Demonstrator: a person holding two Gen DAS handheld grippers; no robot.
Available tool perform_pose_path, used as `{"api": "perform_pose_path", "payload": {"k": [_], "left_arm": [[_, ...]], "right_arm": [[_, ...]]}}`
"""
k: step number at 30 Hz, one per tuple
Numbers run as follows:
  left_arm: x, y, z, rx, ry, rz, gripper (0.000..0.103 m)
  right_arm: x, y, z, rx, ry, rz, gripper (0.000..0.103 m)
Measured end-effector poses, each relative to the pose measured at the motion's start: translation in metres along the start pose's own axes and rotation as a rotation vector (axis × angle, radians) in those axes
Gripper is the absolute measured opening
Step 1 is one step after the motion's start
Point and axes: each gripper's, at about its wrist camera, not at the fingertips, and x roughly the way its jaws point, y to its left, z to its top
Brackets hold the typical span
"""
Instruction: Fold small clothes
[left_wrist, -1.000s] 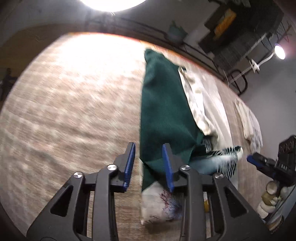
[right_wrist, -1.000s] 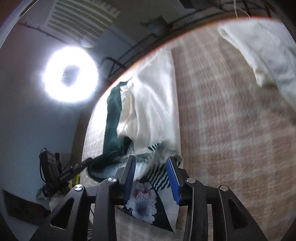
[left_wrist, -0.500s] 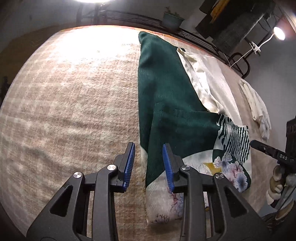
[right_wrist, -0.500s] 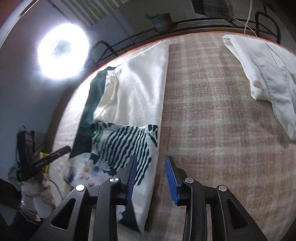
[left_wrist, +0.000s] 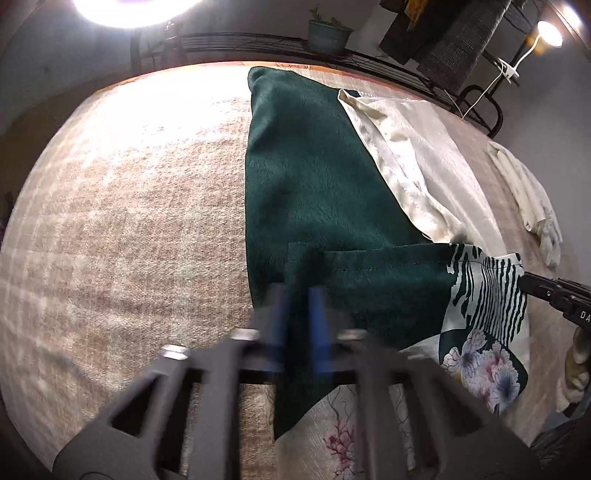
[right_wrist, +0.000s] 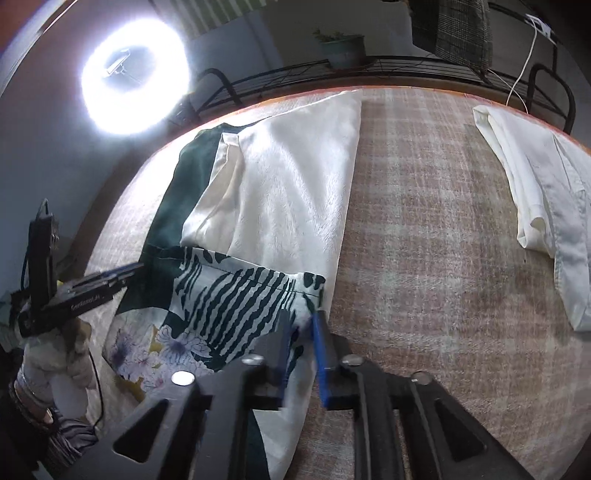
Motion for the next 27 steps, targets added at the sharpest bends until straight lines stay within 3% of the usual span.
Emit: {"api": "perform_pose_path", "payload": {"k": [7, 11, 13, 14, 16, 17, 22, 27], "left_arm": [[-0.011, 0.013, -0.009, -0.031, -0.034, 0.025, 0.001], [-0.007, 0.016, -0.007, -0.045, -0.005, 0.016, 0.005], [-0.015, 0.015, 0.002, -0.025, -0.026, 0.031, 0.018], [-0.019, 0.015, 0.006, -0.025, -0.041, 0.031, 0.024], [-0.026, 0.018, 0.021, -0.032, -0.072, 0.011, 0.043], [-0.027, 0.020, 0.029, -0.034, -0.083, 0.003, 0.045], [-0.015, 0.030, 0.077, -0.028, -0.103, -0.020, 0.048], [0.031, 0.051, 0.123, -0.132, -0.033, -0.115, 0.049]], "right_arm": [[-0.008, 0.011, 0.004, -0.061, -0.057, 0.016, 0.000], [0.011, 0.010, 0.008, -0.068, -0.005, -0.021, 0.000], [0.015, 0.007, 0.010, -0.075, 0.007, -0.038, 0.008], [0.014, 0.006, 0.012, -0.076, 0.004, -0.040, 0.019], [0.009, 0.001, 0.019, -0.073, -0.019, -0.011, 0.031], [0.004, -0.002, 0.023, -0.070, -0.037, -0.004, 0.031], [-0.005, -0.023, 0.054, -0.032, -0.143, 0.004, 0.031], [0.012, -0.046, 0.088, 0.013, -0.130, 0.027, 0.036]]}}
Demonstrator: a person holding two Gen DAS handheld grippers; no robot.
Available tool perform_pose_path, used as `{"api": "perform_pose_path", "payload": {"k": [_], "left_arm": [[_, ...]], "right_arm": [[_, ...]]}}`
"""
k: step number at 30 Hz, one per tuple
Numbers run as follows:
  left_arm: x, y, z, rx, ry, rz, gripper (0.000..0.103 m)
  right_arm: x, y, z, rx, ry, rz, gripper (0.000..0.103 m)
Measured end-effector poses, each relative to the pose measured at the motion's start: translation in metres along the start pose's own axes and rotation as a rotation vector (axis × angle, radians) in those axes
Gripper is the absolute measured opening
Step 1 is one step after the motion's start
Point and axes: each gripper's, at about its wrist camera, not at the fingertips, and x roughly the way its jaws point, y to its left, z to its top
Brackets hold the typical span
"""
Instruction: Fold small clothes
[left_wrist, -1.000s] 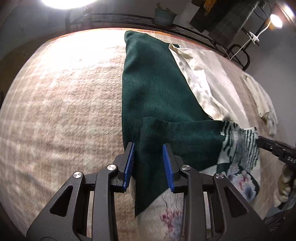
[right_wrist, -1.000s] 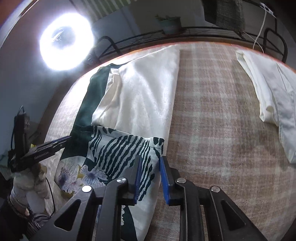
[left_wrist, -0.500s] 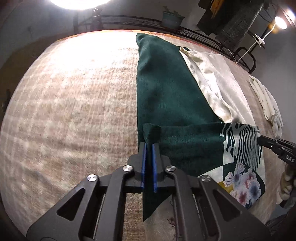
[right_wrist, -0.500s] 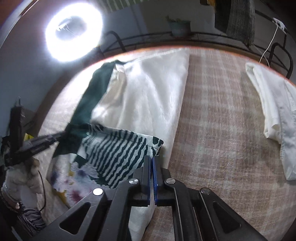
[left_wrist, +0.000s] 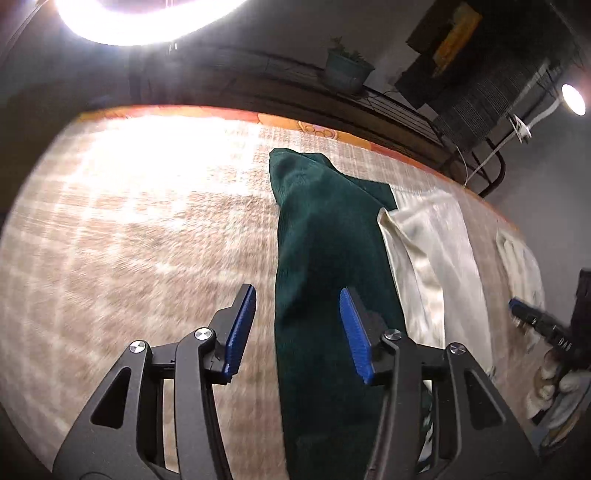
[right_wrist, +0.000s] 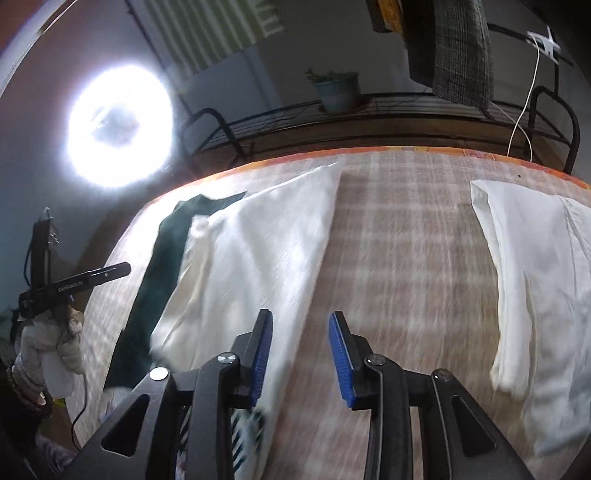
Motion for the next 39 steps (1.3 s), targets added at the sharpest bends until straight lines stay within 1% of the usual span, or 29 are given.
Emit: {"api": "perform_pose_path", "payload": {"k": [2, 4, 6, 8, 11, 12, 13, 14, 15, 16, 17, 18, 19, 22, 23, 24, 26, 27, 28, 31, 33, 39], "left_arm": [[0.020, 0.013, 0.020, -0.075, 0.021, -0.044, 0.049], [0.035, 0.023, 0.039, -0.145, 0.025, -0.096, 0.049], [0.051, 0.030, 0.055, -0.184, 0.034, -0.153, 0.049], [0.056, 0.030, 0.066, -0.167, 0.005, -0.165, 0.049], [0.068, 0.026, 0.080, -0.118, -0.010, -0.185, 0.048], [0.070, 0.026, 0.083, -0.112, -0.018, -0.195, 0.046], [0.072, 0.026, 0.085, -0.104, -0.020, -0.202, 0.026], [0.071, 0.025, 0.086, -0.098, -0.028, -0.205, 0.010], [0.069, 0.024, 0.086, -0.093, -0.043, -0.216, 0.001], [0.062, 0.023, 0.087, -0.080, -0.093, -0.237, 0.001], [0.058, 0.021, 0.086, -0.059, -0.125, -0.231, 0.001], [0.057, 0.020, 0.086, -0.037, -0.131, -0.202, 0.001], [0.062, 0.019, 0.086, -0.017, -0.115, -0.175, 0.001], [0.078, 0.021, 0.083, -0.013, -0.059, -0.167, 0.001], [0.079, 0.022, 0.084, -0.020, -0.057, -0.172, 0.001], [0.080, 0.021, 0.085, -0.022, -0.058, -0.169, 0.001], [0.081, 0.020, 0.087, -0.020, -0.061, -0.159, 0.001], [0.081, 0.018, 0.088, -0.014, -0.064, -0.156, 0.001], [0.080, 0.015, 0.088, 0.000, -0.073, -0.147, 0.001], [0.075, 0.007, 0.088, 0.022, -0.093, -0.126, 0.000], [0.069, 0.006, 0.088, 0.017, -0.104, -0.133, 0.000], [0.031, -0.005, 0.085, 0.046, -0.147, -0.145, 0.000]], "right_arm": [[0.014, -0.012, 0.012, 0.035, 0.025, 0.024, 0.041], [0.027, -0.022, 0.022, 0.062, 0.035, 0.040, 0.042], [0.040, -0.032, 0.033, 0.090, 0.037, 0.074, 0.043], [0.054, -0.041, 0.046, 0.122, 0.033, 0.109, 0.043], [0.074, -0.050, 0.064, 0.149, 0.035, 0.147, 0.043], [0.079, -0.051, 0.069, 0.152, 0.034, 0.153, 0.043], [0.086, -0.052, 0.076, 0.156, 0.033, 0.166, 0.043], [0.090, -0.053, 0.080, 0.157, 0.029, 0.174, 0.043], [0.094, -0.053, 0.084, 0.158, 0.024, 0.184, 0.043], [0.098, -0.053, 0.089, 0.159, 0.020, 0.196, 0.043], [0.102, -0.053, 0.095, 0.158, 0.016, 0.200, 0.043], [0.107, -0.053, 0.100, 0.155, 0.014, 0.201, 0.043], [0.112, -0.053, 0.104, 0.152, 0.018, 0.199, 0.043], [0.121, -0.049, 0.113, 0.136, -0.003, 0.204, 0.043], [0.123, -0.046, 0.115, 0.128, -0.002, 0.206, 0.040], [0.125, -0.044, 0.117, 0.120, 0.003, 0.210, 0.035], [0.132, -0.039, 0.119, 0.099, 0.026, 0.210, 0.016], [0.133, -0.036, 0.120, 0.090, 0.027, 0.202, 0.010], [0.134, -0.035, 0.120, 0.086, 0.034, 0.210, 0.001], [0.129, -0.026, 0.121, 0.056, 0.021, 0.196, 0.000], [0.122, -0.021, 0.121, 0.039, 0.007, 0.190, 0.000], [0.090, -0.008, 0.120, 0.016, -0.035, 0.178, 0.000]]}}
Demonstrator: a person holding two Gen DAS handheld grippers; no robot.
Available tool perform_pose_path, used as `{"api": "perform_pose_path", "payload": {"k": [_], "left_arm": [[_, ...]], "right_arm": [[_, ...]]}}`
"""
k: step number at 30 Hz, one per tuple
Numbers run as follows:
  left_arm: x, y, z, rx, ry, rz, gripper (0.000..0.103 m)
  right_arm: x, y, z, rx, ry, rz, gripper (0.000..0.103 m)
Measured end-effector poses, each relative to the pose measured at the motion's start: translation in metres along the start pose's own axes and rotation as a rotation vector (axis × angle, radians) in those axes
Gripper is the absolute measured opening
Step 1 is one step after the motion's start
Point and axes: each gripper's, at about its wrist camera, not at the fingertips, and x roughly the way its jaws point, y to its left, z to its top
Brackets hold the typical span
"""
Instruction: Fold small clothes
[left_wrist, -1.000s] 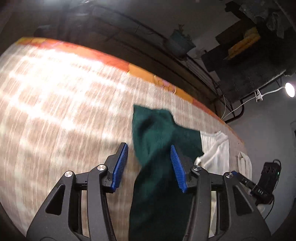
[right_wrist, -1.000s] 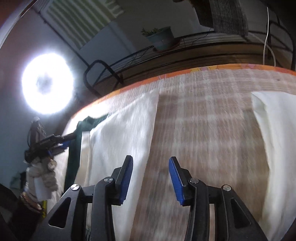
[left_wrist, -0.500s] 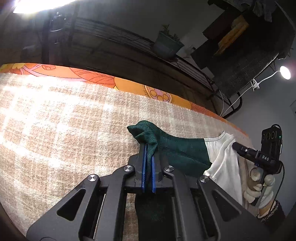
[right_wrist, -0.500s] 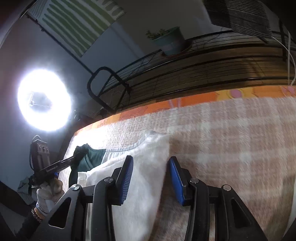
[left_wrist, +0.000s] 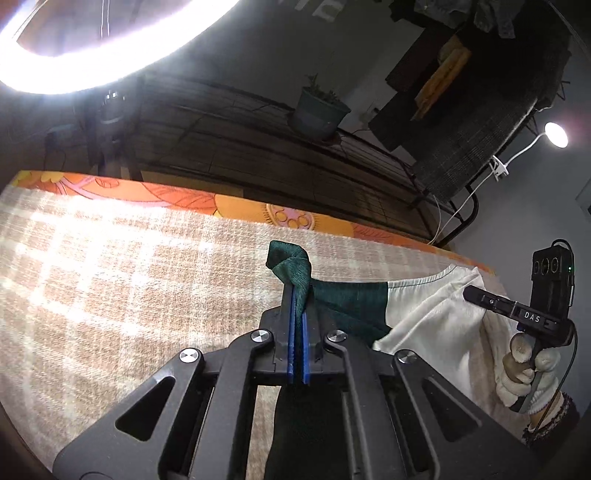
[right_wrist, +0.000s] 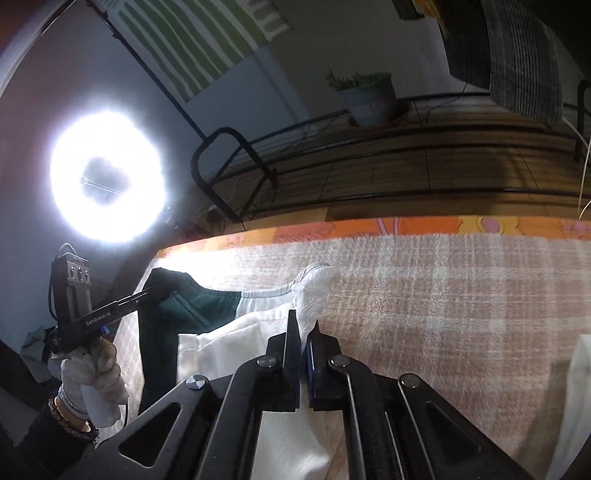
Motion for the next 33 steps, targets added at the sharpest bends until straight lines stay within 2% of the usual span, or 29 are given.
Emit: {"api": "perform_pose_path", "payload": {"k": [8, 15, 24, 33], "left_arm": [[-0.061, -0.024, -0.014, 0.040, -0.037, -0.011, 0.000], [-0.113, -0.048, -0.048, 0.070, -0.049, -0.004, 0.000], [-0.171, -0.059, -0.114, 0.090, -0.041, 0.005, 0.000], [-0.181, -0.050, -0.198, 0.097, 0.038, 0.035, 0.000]], "right_arm": [[-0.060, 0.036, -0.013, -0.051, -0.043, 0.013, 0.000], [-0.105, 0.068, -0.038, -0.100, -0.049, 0.011, 0.000], [-0.148, 0.111, -0.098, -0.160, -0.029, -0.012, 0.000], [-0.154, 0.127, -0.177, -0.193, 0.020, -0.044, 0.000]]}}
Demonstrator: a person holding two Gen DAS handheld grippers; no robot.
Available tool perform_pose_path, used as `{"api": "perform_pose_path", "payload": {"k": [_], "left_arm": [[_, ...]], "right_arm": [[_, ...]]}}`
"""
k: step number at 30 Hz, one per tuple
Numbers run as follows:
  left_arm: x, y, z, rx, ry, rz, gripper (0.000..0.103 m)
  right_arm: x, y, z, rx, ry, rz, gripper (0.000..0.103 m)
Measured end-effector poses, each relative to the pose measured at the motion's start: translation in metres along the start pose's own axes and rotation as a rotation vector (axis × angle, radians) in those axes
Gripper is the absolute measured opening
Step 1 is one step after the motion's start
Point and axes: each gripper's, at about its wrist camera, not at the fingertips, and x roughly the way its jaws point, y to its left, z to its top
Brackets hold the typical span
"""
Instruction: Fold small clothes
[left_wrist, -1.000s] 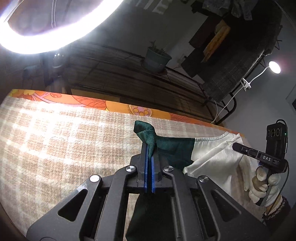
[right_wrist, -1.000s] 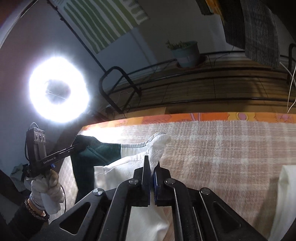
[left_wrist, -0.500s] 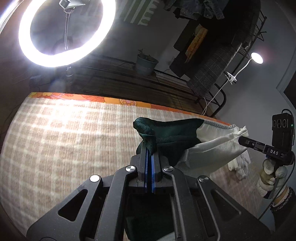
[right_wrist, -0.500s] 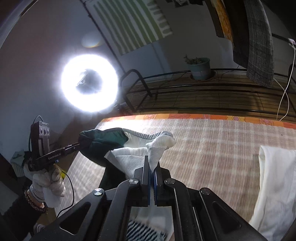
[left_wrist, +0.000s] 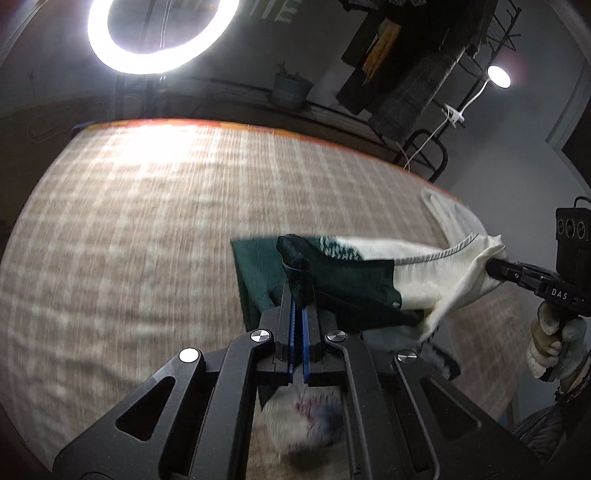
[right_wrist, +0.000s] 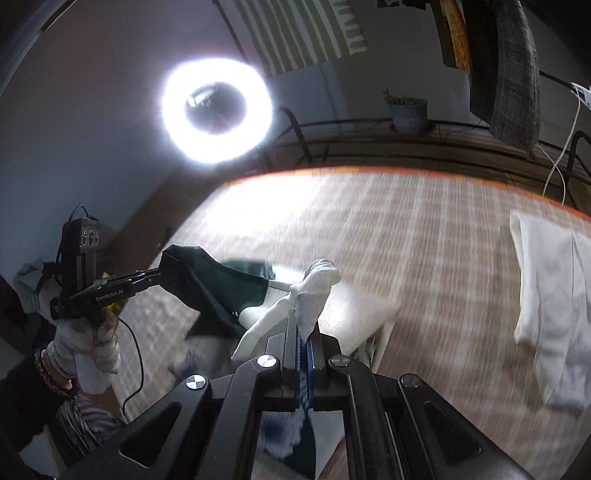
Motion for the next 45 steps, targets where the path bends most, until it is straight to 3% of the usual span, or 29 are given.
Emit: {"api": "perform_pose_path", "payload": {"k": [6, 10, 16, 17, 20, 22, 23, 24, 25, 26, 29, 33, 34, 35, 36, 37, 38, 41, 45], "left_arm": [[-0.004, -0.003, -0.036, 0.078, 0.045, 0.044, 0.000], [-0.011, -0.003, -0.055, 0.136, 0.070, 0.091, 0.000], [-0.038, 0.008, -0.079, 0.136, 0.096, 0.097, 0.000], [-0.042, 0.009, -0.082, 0.137, 0.100, 0.098, 0.000], [-0.056, 0.017, -0.087, 0.095, 0.103, 0.083, 0.004], [-0.060, 0.024, -0.083, 0.045, 0.092, 0.066, 0.017], [-0.060, 0.029, -0.080, 0.005, 0.088, 0.059, 0.026], [-0.059, 0.034, -0.077, -0.033, 0.087, 0.050, 0.046], [-0.055, 0.041, -0.074, -0.102, 0.087, 0.026, 0.052], [-0.051, 0.046, -0.072, -0.145, 0.094, 0.007, 0.052], [-0.037, 0.061, -0.070, -0.274, 0.125, -0.061, 0.052], [-0.017, 0.070, -0.077, -0.362, 0.193, -0.109, 0.052], [-0.010, 0.069, -0.081, -0.374, 0.209, -0.121, 0.052], [-0.007, 0.068, -0.083, -0.376, 0.215, -0.127, 0.050], [-0.004, 0.065, -0.084, -0.372, 0.219, -0.131, 0.036], [-0.002, 0.060, -0.083, -0.355, 0.224, -0.116, 0.013], [0.000, 0.053, -0.081, -0.328, 0.229, -0.095, 0.005], [-0.011, 0.030, -0.076, -0.232, 0.195, -0.054, 0.004], [-0.019, 0.007, -0.078, -0.086, 0.170, 0.048, 0.004]], "right_arm": [[0.000, 0.007, -0.039, -0.018, 0.005, -0.034, 0.000], [-0.003, 0.010, -0.062, -0.068, 0.020, -0.097, 0.008], [-0.021, 0.008, -0.088, -0.111, 0.035, -0.114, 0.014], [-0.026, 0.007, -0.091, -0.110, 0.033, -0.116, 0.019], [-0.038, -0.001, -0.097, -0.054, 0.016, -0.091, 0.022], [-0.042, -0.007, -0.099, -0.006, -0.002, -0.077, 0.027], [-0.042, -0.011, -0.099, 0.036, -0.008, -0.069, 0.037], [-0.041, -0.015, -0.100, 0.073, -0.008, -0.067, 0.043], [-0.037, -0.019, -0.100, 0.117, -0.003, -0.059, 0.051], [-0.032, -0.025, -0.102, 0.167, 0.009, -0.041, 0.051], [-0.013, -0.035, -0.107, 0.273, 0.070, 0.004, 0.050], [0.003, -0.045, -0.117, 0.358, 0.118, 0.058, 0.050], [0.007, -0.049, -0.120, 0.382, 0.131, 0.080, 0.048], [0.009, -0.051, -0.122, 0.393, 0.139, 0.094, 0.036], [0.012, -0.052, -0.123, 0.401, 0.146, 0.113, 0.031], [0.015, -0.053, -0.124, 0.409, 0.156, 0.142, 0.022], [0.015, -0.053, -0.124, 0.410, 0.154, 0.155, 0.008], [0.003, -0.049, -0.118, 0.395, 0.104, 0.160, 0.002], [-0.018, -0.052, -0.113, 0.412, 0.032, 0.202, 0.001]]}}
